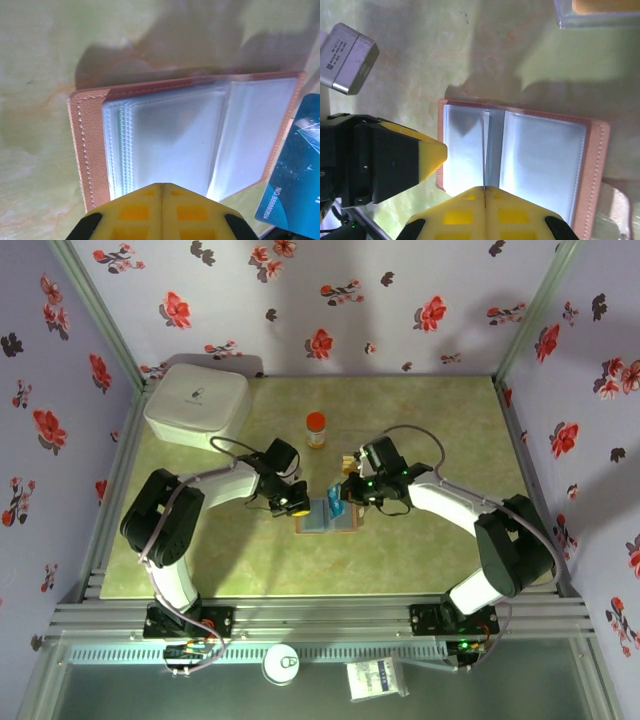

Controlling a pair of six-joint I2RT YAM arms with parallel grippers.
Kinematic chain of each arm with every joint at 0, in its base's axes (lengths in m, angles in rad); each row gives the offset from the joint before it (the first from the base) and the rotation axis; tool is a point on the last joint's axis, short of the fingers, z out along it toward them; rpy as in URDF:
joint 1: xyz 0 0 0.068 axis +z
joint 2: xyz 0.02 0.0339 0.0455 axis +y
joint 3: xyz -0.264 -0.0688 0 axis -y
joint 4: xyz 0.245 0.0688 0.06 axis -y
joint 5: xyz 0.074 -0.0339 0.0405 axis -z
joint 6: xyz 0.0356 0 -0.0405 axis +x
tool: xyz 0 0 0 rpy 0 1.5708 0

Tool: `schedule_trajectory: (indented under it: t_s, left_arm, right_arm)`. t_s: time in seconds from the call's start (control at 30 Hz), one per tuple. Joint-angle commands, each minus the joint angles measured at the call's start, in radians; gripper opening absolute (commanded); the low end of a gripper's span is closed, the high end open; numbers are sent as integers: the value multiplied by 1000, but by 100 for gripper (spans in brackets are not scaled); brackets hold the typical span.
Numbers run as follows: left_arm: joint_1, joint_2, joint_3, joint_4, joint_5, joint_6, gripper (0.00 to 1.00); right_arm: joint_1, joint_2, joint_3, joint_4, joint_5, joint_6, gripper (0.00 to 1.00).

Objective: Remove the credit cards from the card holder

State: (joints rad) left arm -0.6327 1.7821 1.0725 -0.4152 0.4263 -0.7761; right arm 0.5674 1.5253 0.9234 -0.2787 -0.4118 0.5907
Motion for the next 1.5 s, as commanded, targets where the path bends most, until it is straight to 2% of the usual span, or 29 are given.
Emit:
schedule_trajectory:
  t_s: [0.0, 0.2, 0.3, 0.5, 0.67, 0.8, 1.07, 1.3, 1.47]
  left_arm:
    - [13, -49, 27, -26, -12, 35, 0]
    - [50, -113, 5, -34, -43, 77, 0]
    - [66, -172, -13, -27, -80, 105, 0]
    - [93, -276, -26, -44, -175, 183, 1]
    - [105, -363, -34, -66, -283, 238, 7]
    - [110, -429, -47, -33, -325, 271, 19]
    - [115, -533, -105, 86, -375, 278, 26]
    - [120, -616, -155, 132, -414, 291, 41]
    - [126, -617, -158, 122, -420, 290, 42]
  right_arm:
    - [-6, -29, 61, -147, 73, -205, 1]
    - [-6, 14, 221, -389, 214, -481, 0]
    - [-6, 43, 297, -451, 267, -613, 0]
    - [-8, 85, 398, -503, 257, -982, 0]
    - [-32, 137, 478, -544, 272, -1184, 0]
    - [-87, 202, 568, -587, 181, -1281, 0]
    - [-189, 376, 785, -698, 37, -1410, 0]
    - [-238, 533, 992, -810, -1, -1483, 0]
    - [-266, 649, 1161, -907, -24, -1534, 0]
